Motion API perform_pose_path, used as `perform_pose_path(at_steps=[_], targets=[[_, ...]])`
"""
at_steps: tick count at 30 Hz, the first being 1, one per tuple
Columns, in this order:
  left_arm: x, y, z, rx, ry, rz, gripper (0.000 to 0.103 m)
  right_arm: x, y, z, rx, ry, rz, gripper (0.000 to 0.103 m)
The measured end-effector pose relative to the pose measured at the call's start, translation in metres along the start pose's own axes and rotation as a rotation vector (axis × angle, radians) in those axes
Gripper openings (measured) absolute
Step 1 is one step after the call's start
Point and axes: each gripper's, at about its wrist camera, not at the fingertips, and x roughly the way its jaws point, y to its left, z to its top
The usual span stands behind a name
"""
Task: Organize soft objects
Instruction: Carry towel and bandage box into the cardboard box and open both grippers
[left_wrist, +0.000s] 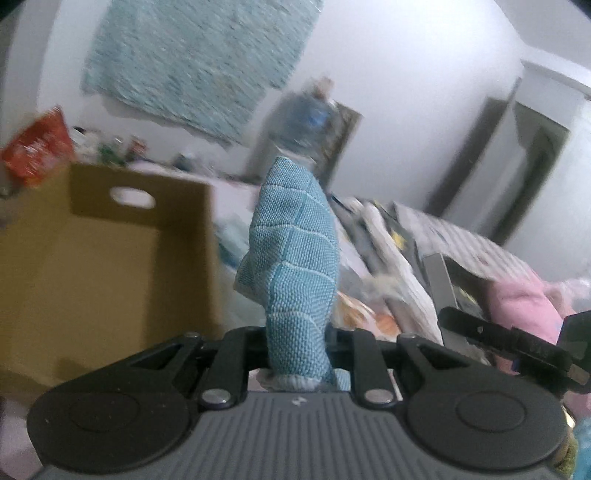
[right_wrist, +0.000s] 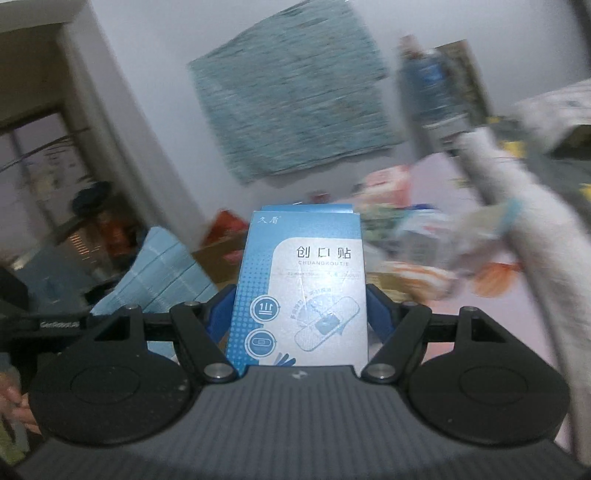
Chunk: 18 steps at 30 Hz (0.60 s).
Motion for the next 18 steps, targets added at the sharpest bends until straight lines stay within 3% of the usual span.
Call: perform_pose_path(at_steps=[5, 9, 12, 15, 18], targets=[[-0.01, 0.032, 0.033, 0.011, -0.054, 0.14, 0.019, 0.075, 0.047, 0.03, -0.016, 0.102, 0.169, 0.072], [0.0, 0.07, 0.061, 0.012, -0.048, 0.271, 0.019, 0.151, 0.092, 0.054, -0.04, 0.204, 0.256, 0.072], [0.022, 0.099, 0.078, 0.032, -0.018, 0.368, 0.019, 0.219, 0.12, 0.067, -0.049, 0.302, 0.269, 0.072], [0.048, 0.128, 0.094, 0.065, 0.029, 0.444, 0.019, 0.288, 0.14, 0.074, -0.049, 0.386, 0.229, 0.072], [0.071, 0.153, 0.107, 0.097, 0.086, 0.481, 0.019, 0.355, 0.153, 0.073, -0.008, 0.471, 0.182, 0.072]])
